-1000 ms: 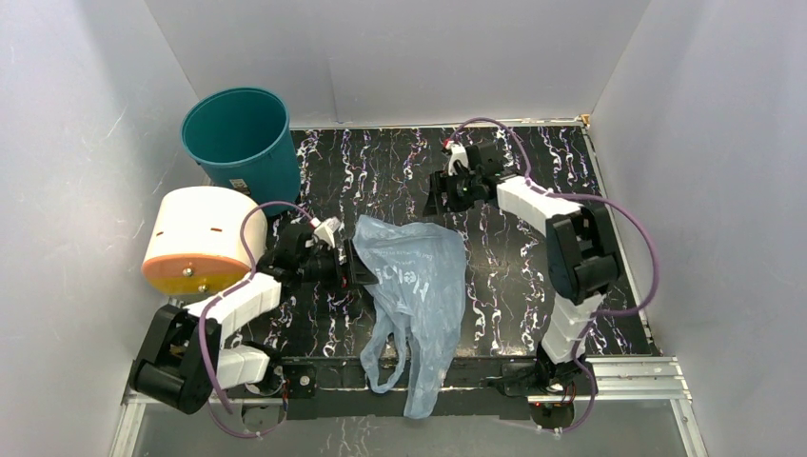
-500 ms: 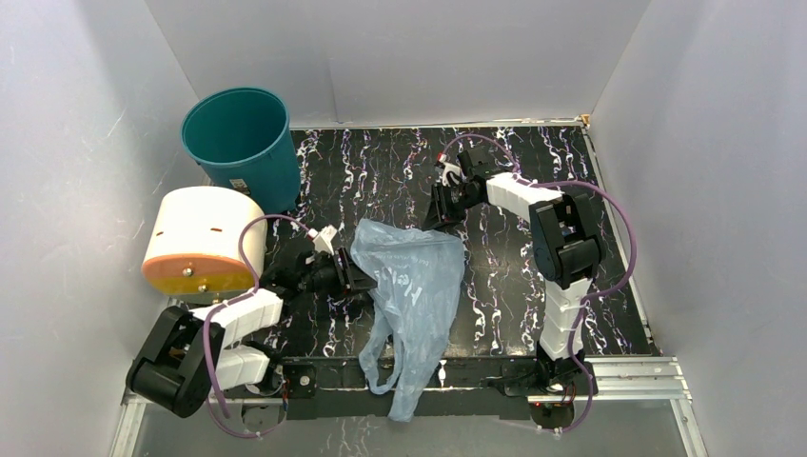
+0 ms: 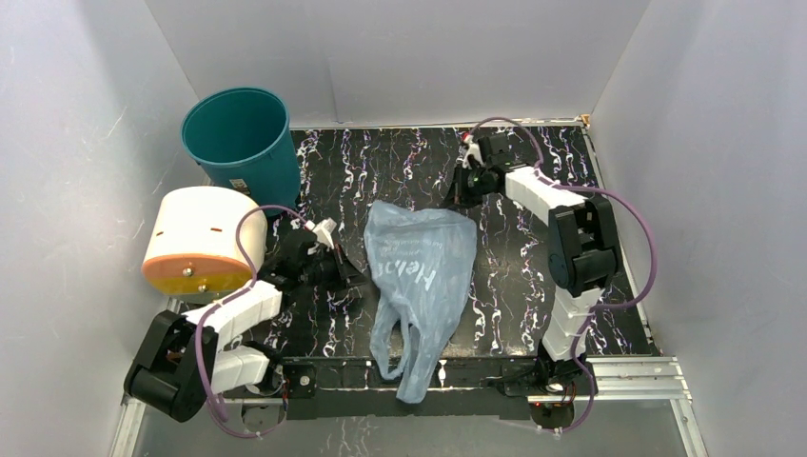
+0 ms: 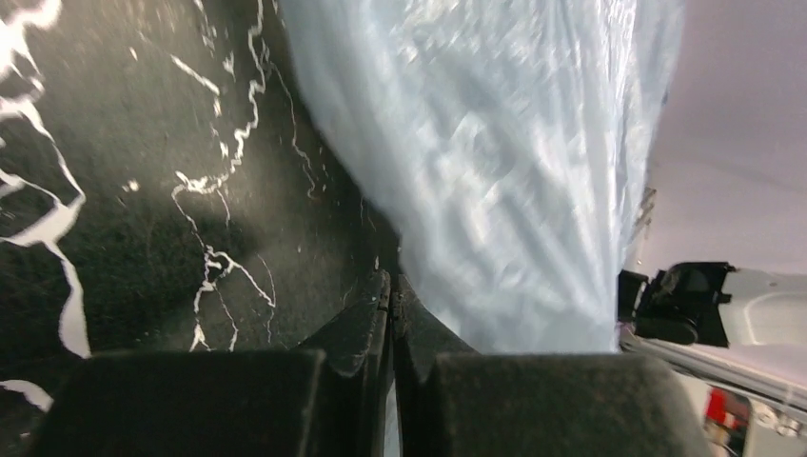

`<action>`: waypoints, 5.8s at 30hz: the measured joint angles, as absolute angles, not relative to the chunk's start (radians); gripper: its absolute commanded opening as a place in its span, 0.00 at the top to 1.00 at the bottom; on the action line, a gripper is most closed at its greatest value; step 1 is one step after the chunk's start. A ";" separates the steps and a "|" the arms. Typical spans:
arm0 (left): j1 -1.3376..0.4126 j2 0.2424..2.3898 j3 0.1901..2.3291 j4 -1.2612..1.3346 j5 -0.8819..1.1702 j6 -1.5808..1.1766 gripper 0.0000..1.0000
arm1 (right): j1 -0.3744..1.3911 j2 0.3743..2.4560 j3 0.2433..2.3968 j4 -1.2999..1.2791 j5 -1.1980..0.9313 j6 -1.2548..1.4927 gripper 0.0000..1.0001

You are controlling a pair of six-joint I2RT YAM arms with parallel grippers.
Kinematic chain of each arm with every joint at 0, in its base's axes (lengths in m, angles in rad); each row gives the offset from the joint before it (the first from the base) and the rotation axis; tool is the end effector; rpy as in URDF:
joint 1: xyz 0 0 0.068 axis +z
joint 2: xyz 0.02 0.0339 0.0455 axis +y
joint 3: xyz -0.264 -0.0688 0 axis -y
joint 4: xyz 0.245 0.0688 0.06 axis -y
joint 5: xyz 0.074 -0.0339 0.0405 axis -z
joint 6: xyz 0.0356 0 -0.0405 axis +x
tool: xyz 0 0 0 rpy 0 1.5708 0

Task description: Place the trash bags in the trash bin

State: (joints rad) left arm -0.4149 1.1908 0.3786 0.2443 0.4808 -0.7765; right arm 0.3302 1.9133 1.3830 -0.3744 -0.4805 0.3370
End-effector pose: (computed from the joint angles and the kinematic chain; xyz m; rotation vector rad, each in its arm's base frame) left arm 0.1976 -0.1050 0.1653 -0.1093 2.3140 -1.1721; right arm 0.3878 0.1503 0.2070 -0.2058 2.5308 0.8723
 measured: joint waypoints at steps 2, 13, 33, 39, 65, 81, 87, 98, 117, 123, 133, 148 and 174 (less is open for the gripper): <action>-0.415 1.179 0.421 0.181 0.454 -0.736 1.00 | 0.305 1.893 1.383 -0.347 -0.466 0.347 1.00; -0.415 1.213 0.431 0.263 0.438 -0.756 0.21 | 0.279 1.888 1.378 -0.339 -0.491 0.344 1.00; -0.423 1.456 0.430 0.583 0.433 -0.934 1.00 | 0.282 1.891 1.327 -0.358 -0.488 0.358 1.00; -0.424 1.281 0.666 0.077 0.261 -0.644 1.00 | 0.281 1.838 1.328 -0.340 -0.365 0.305 1.00; -0.421 1.106 0.588 -0.179 0.301 -0.543 0.25 | 0.186 1.626 1.150 -0.450 -0.437 0.402 0.34; -0.608 1.169 0.480 0.071 0.362 -0.641 0.43 | 0.275 1.599 0.784 -0.066 -0.706 0.722 0.92; -0.624 1.106 0.421 0.076 0.290 -0.665 0.56 | 0.275 1.599 0.784 -0.023 -0.676 0.755 0.93; -0.626 1.279 0.426 0.196 0.264 -0.669 0.79 | 0.275 1.599 0.784 0.005 -0.664 0.772 0.93; -0.604 1.196 0.490 -0.054 0.043 -0.617 0.48 | 0.041 1.563 0.896 -0.194 -0.535 0.572 0.95; -0.604 1.129 0.491 -0.125 -0.007 -0.620 0.32 | 0.046 1.580 0.876 -0.223 -0.554 0.560 0.92; -0.604 1.125 0.606 0.017 0.099 -0.688 0.30 | 0.046 1.580 0.876 -0.238 -0.570 0.541 0.91; -0.611 1.531 0.640 0.343 0.188 -0.814 0.77 | 0.046 1.580 0.876 -0.238 -0.635 0.537 0.91; -0.544 1.306 0.876 -0.233 0.070 -0.467 0.78 | 0.050 1.568 1.084 -0.474 -0.341 0.390 0.66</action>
